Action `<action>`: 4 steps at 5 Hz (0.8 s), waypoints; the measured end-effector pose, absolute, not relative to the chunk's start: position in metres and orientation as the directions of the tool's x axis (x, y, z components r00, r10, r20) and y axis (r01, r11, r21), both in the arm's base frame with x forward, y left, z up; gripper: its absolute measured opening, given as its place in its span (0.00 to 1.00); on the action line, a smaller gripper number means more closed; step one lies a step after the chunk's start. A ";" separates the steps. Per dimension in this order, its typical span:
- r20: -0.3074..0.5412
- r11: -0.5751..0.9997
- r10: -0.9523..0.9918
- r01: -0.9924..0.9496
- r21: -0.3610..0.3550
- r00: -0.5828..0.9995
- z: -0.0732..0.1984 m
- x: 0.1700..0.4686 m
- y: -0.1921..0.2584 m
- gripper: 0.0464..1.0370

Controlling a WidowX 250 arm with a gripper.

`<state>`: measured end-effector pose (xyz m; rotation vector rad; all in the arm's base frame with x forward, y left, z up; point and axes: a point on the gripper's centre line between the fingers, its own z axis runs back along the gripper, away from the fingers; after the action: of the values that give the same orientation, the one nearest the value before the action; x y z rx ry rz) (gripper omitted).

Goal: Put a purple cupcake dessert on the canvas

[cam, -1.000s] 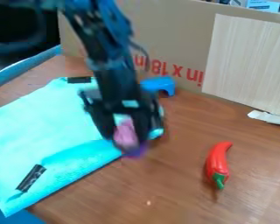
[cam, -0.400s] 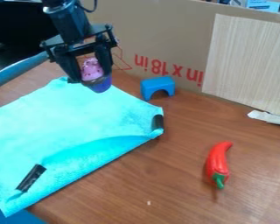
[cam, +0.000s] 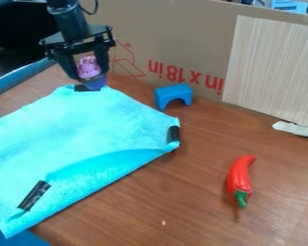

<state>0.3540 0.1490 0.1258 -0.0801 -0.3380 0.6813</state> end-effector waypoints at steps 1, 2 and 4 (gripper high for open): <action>0.303 0.775 0.623 -0.621 -0.116 0.721 0.118 0.353 0.162 0.75; 0.332 0.781 0.585 -0.624 0.013 0.740 0.111 0.351 0.173 0.75; 0.305 0.791 0.541 -0.598 0.131 0.784 0.089 0.347 0.185 0.75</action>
<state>0.3474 0.1854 0.0888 0.2262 -0.2586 0.6202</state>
